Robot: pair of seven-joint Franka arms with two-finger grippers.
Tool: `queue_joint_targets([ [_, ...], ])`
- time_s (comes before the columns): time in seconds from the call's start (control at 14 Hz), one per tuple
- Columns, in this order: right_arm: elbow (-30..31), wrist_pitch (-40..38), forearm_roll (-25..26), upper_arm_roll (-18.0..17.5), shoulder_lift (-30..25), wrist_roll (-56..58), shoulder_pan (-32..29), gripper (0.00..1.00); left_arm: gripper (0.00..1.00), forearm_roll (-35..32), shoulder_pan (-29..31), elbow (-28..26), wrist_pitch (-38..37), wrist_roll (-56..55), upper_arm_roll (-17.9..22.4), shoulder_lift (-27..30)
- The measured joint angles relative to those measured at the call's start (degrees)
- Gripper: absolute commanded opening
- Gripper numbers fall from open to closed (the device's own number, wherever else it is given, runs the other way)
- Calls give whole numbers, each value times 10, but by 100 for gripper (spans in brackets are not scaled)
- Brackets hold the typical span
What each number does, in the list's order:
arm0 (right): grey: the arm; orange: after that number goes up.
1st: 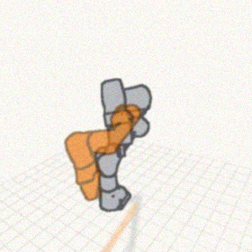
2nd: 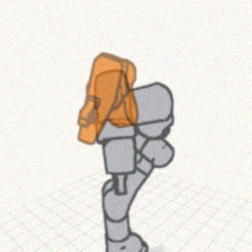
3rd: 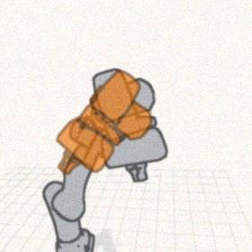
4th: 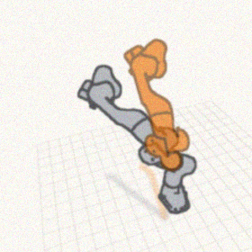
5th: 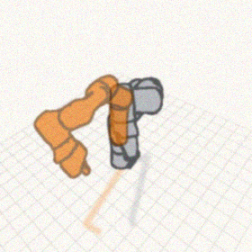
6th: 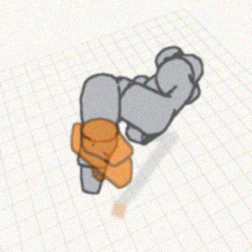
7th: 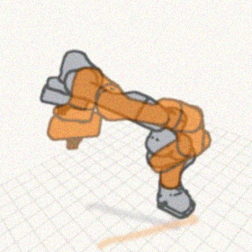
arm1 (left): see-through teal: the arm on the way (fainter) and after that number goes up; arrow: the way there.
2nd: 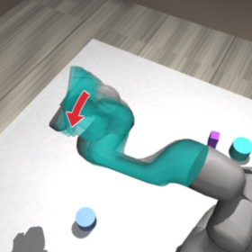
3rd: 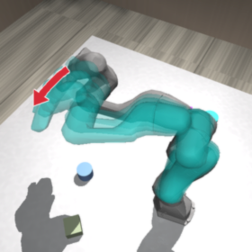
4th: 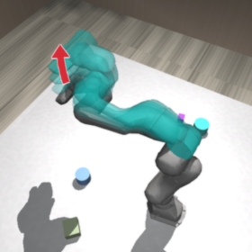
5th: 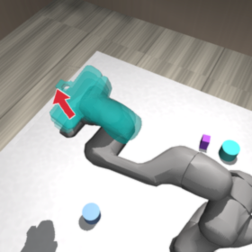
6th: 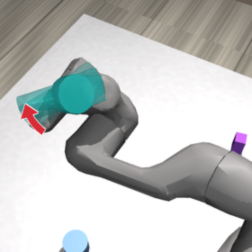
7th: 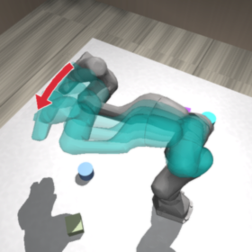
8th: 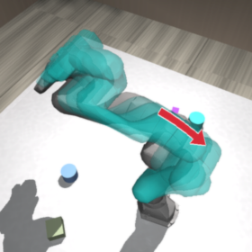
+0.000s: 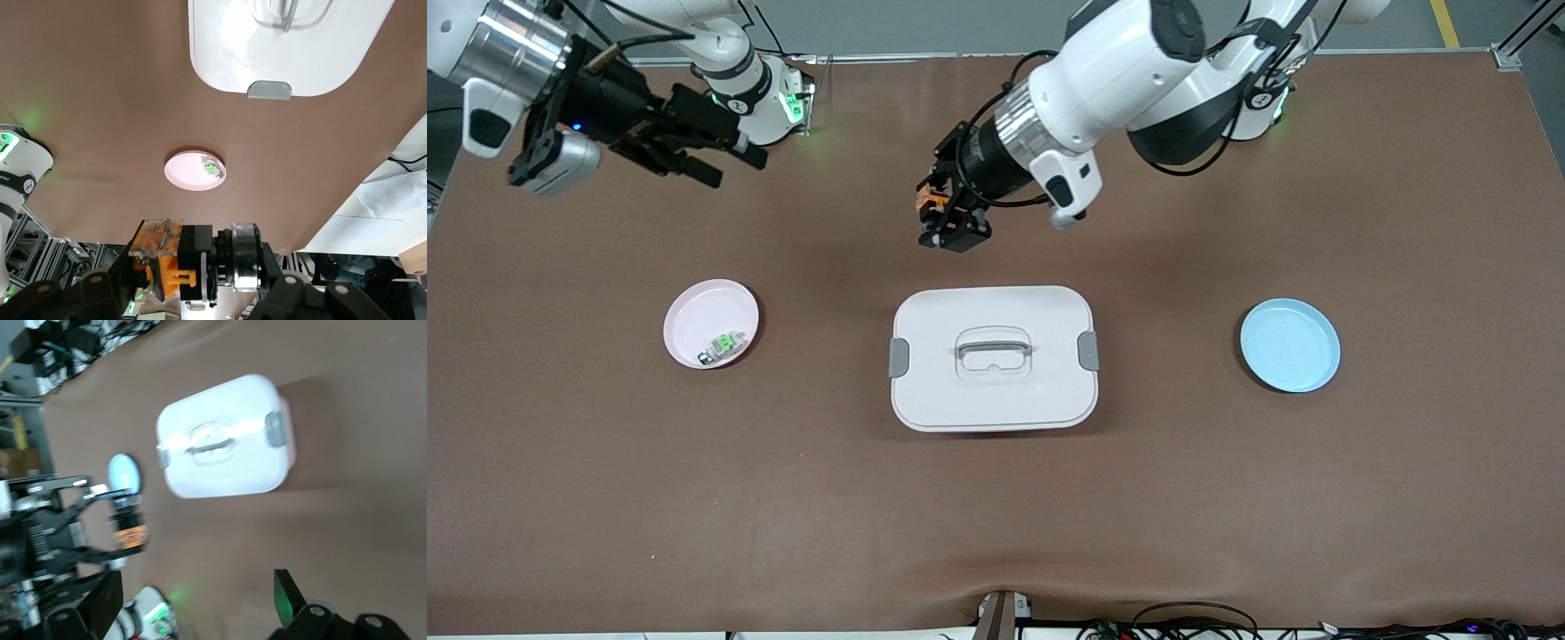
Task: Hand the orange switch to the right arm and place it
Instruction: 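Grasp the orange switch with the right gripper beside the left gripper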
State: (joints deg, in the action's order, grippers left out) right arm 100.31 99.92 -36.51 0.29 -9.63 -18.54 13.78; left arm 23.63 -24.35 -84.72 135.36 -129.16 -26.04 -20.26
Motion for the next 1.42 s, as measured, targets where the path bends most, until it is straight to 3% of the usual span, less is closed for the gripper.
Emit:
queue_joint_targets([
  [0.21,47,87,-36,0,-1,0,45,100,24,-14,-14,1,10,-12,0,-8],
  [0.5,106,200,-44,-2,9,0,116,100,24,-17,-15,10,11,-12,0,-5],
  [1.42,109,258,-53,-1,49,2,158,100,25,-21,-24,12,10,-12,-1,4],
])
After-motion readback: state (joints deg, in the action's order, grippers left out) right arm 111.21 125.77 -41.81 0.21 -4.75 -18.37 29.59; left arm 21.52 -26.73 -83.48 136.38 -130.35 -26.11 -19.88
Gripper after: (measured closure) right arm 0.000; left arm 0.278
